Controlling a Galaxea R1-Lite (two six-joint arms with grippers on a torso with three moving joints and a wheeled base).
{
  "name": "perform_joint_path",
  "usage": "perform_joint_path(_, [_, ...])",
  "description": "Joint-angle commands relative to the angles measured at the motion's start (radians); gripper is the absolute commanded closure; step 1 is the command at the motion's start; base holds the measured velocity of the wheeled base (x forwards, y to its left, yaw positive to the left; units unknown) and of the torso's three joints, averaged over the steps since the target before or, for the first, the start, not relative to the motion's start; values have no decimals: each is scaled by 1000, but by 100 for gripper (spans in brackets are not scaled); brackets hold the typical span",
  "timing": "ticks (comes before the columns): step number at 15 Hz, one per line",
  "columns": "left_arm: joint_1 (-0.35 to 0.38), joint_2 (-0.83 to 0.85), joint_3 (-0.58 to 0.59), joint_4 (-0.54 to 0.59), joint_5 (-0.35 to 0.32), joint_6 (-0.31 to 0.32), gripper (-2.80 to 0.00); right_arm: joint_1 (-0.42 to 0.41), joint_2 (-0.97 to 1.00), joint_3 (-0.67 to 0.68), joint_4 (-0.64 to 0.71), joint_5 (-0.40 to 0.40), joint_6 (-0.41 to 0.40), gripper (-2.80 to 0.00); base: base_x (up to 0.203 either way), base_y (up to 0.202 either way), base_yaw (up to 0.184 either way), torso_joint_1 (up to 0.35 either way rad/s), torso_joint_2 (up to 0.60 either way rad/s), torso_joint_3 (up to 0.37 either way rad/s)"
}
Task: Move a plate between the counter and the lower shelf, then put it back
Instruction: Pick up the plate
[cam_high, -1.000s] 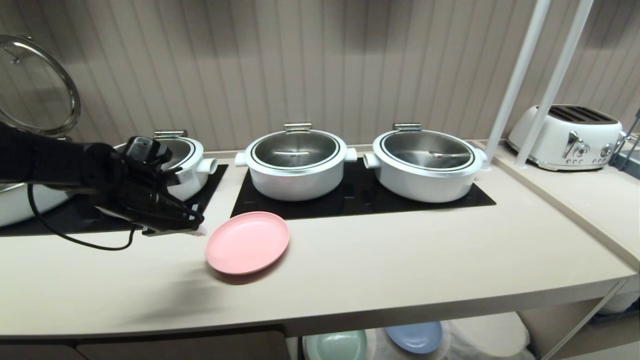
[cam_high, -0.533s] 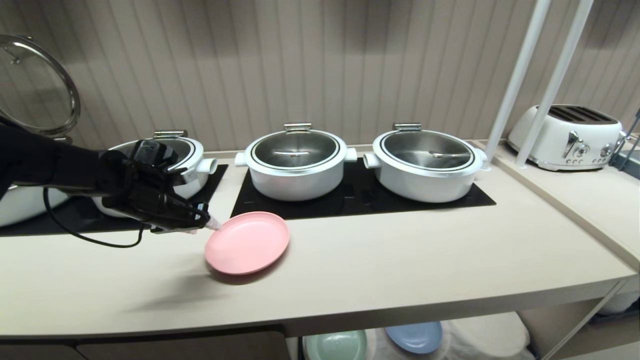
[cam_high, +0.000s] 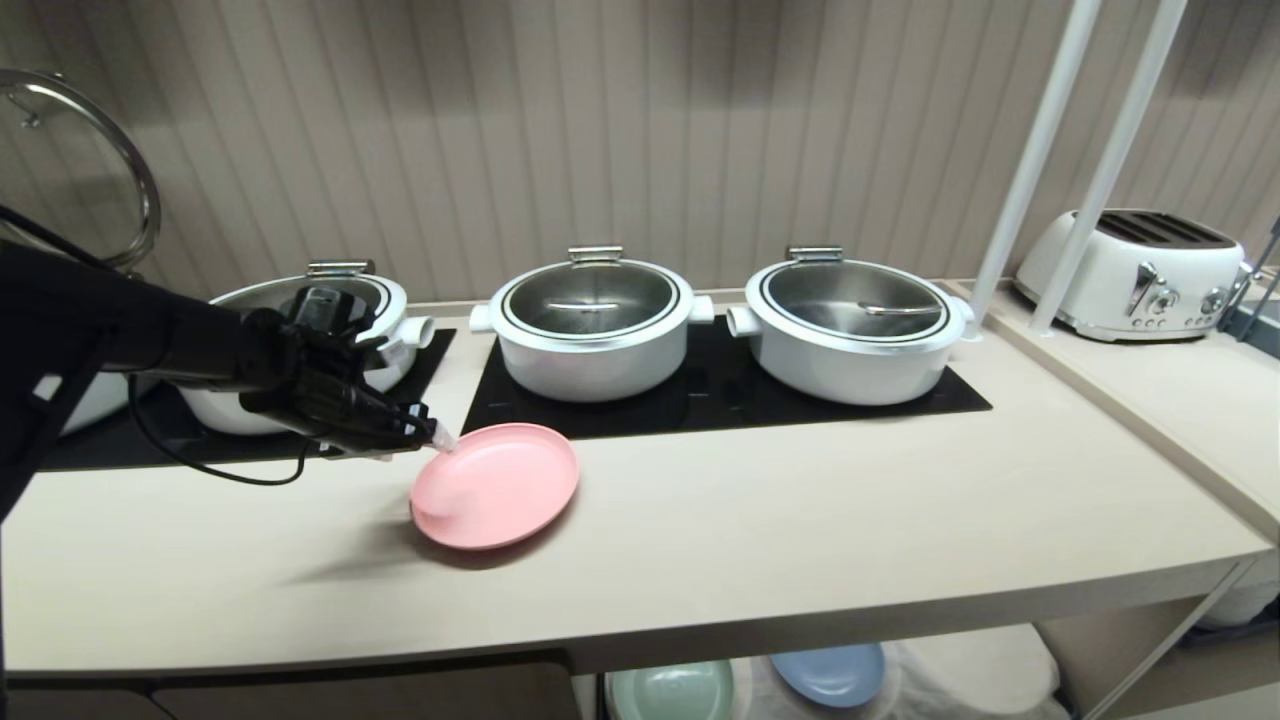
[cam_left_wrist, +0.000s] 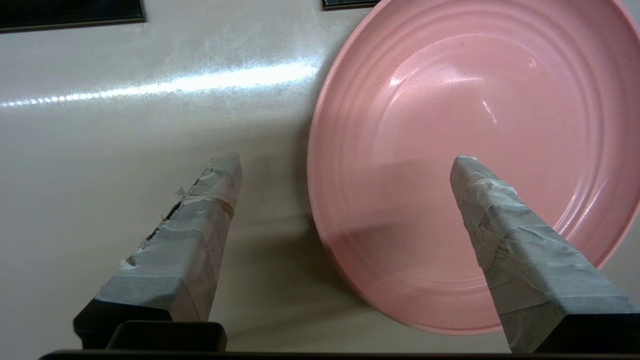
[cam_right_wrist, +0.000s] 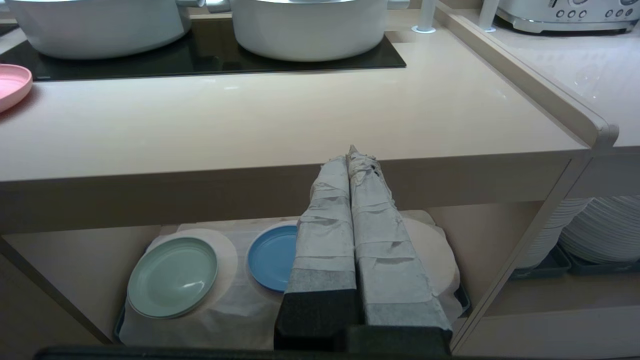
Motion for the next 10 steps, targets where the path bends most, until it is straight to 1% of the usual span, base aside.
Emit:
perform_joint_path(1, [6,27,-8,4,10,0,-280,0,0,0,0,0,0,0,0,0,0,0,0,0])
perform_joint_path(3, [11,49,-8,4,38,0,-280,-1,0,0,0,0,0,0,0,0,0,0,0,0])
perform_joint_path(10, [11,94,-10,2,41,-1,-280,0,0,0,0,0,0,0,0,0,0,0,0,0])
